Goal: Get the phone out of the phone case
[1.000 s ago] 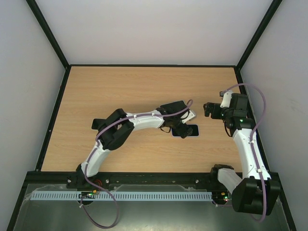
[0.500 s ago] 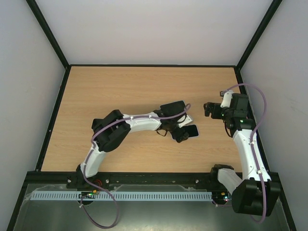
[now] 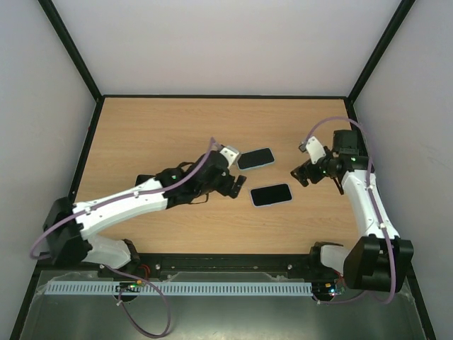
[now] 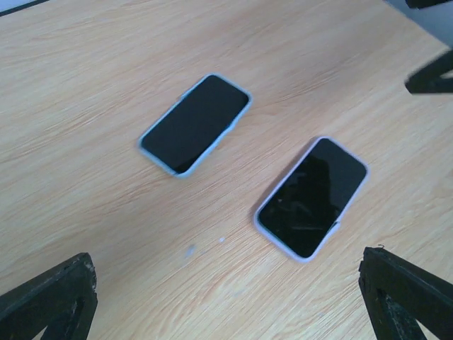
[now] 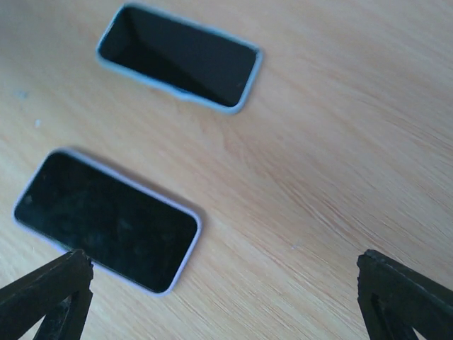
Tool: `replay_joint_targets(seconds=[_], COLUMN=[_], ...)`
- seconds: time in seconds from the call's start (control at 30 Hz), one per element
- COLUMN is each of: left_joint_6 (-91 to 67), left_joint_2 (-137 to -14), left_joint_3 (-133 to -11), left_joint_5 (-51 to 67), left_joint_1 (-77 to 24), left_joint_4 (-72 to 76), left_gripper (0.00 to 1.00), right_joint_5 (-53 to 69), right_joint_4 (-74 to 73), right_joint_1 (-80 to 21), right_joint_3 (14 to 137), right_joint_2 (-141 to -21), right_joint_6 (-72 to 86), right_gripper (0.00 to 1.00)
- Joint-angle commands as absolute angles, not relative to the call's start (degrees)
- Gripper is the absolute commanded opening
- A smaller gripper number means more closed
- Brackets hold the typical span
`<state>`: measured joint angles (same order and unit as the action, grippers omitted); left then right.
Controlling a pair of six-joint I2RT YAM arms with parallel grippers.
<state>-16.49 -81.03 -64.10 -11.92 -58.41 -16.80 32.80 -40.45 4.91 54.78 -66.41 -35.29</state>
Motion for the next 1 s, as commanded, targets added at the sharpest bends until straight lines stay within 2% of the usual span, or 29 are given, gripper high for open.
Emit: replay_joint_targets(seconds=[0.0,0.17,0.37,0.6,0.97], left_joint_6=[-20.55,-17.42,-17.39,-16.25,-15.56], left_joint_2=[-75.58,-67.32,-57.76,-52.85,-53.92], left_joint_3=[-61.33,-55.73,-48.37,-45.96,-46.12], left_joint_5=[-18.10,-21.28,-15.74,-17.56,-15.70], left_joint_1=[-56.27,-47.86,-36.40,-35.61,-35.66], left_joint_4=[-27.33,-25.75,-18.71,-17.62,-17.86], left_gripper=[1.00,1.00,1.00,1.00,1.00], right_joint_5=[28.39,23.81,15.47,14.03,12.52], right_joint_4=[-46.14,-47.05,-50.36,-58.72,-57.22], right_joint_1=[0.45,-5.43,-12.93,-15.99,-17.97], right_joint_3=[54.31,54.26,57.65,65.26,67.21], right_joint_2=[-69.79,-74.56,-83.19,-94.49,-100.99], right_joint_6=[-51.66,-59.62,-62.68,-64.78,-65.11], right_gripper=[0.98,0.99,0.98,0.97,0.97])
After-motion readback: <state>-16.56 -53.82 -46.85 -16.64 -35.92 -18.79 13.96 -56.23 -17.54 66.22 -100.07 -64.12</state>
